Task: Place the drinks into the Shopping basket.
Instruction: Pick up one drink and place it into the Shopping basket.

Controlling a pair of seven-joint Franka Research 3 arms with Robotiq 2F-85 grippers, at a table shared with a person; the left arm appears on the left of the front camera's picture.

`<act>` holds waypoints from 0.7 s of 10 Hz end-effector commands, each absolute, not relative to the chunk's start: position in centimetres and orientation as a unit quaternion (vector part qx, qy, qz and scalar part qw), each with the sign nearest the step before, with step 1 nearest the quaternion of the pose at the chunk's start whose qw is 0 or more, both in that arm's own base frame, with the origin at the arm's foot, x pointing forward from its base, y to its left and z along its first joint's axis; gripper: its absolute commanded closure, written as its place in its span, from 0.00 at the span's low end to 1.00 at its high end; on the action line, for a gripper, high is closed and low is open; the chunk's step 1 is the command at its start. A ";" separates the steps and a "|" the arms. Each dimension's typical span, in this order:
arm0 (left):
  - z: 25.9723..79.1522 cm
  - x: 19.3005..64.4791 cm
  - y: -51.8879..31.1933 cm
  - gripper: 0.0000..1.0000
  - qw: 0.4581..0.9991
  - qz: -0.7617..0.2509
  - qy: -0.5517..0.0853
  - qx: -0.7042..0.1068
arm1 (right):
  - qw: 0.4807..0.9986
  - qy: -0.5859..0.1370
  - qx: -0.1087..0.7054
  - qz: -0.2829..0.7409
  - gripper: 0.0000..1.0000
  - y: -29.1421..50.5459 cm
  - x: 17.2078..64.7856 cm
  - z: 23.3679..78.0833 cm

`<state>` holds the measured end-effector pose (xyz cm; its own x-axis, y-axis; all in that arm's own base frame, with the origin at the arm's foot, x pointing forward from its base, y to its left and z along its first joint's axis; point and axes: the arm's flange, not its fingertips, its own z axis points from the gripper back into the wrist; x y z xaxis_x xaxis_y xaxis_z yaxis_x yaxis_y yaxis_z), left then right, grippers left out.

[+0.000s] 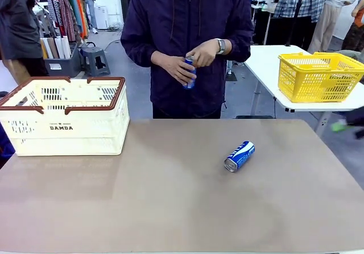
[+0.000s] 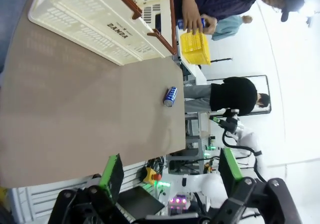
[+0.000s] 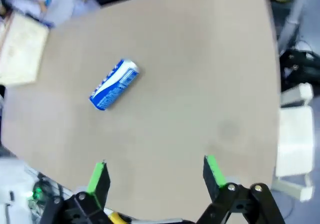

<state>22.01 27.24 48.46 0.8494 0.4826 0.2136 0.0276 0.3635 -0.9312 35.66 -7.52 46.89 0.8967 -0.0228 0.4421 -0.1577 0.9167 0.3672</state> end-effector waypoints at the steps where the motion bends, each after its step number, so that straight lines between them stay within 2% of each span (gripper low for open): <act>1: 48.6 21.9 27.3 0.00 0.787 0.138 -0.243 -0.550 | 0.965 -0.206 0.139 0.087 0.00 0.1 42.4 44.3; 4: 48.6 21.9 27.3 0.00 0.787 0.138 -0.243 -0.550 | 0.965 -0.191 0.050 0.170 0.00 12.1 49.8 40.4; 6: 48.6 21.9 27.3 0.00 0.787 0.138 -0.243 -0.550 | 0.966 -0.170 0.030 0.190 0.00 14.8 51.3 39.2; 7: 48.6 21.9 27.3 0.00 0.787 0.138 -0.243 -0.550 | 0.971 -0.169 0.044 0.166 0.00 13.5 51.0 39.7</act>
<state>22.02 27.22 48.48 0.8497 0.4821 0.2136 0.0277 0.3637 -0.9311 51.50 14.71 37.72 0.8641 0.3608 0.3511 -0.3931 0.9192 0.0230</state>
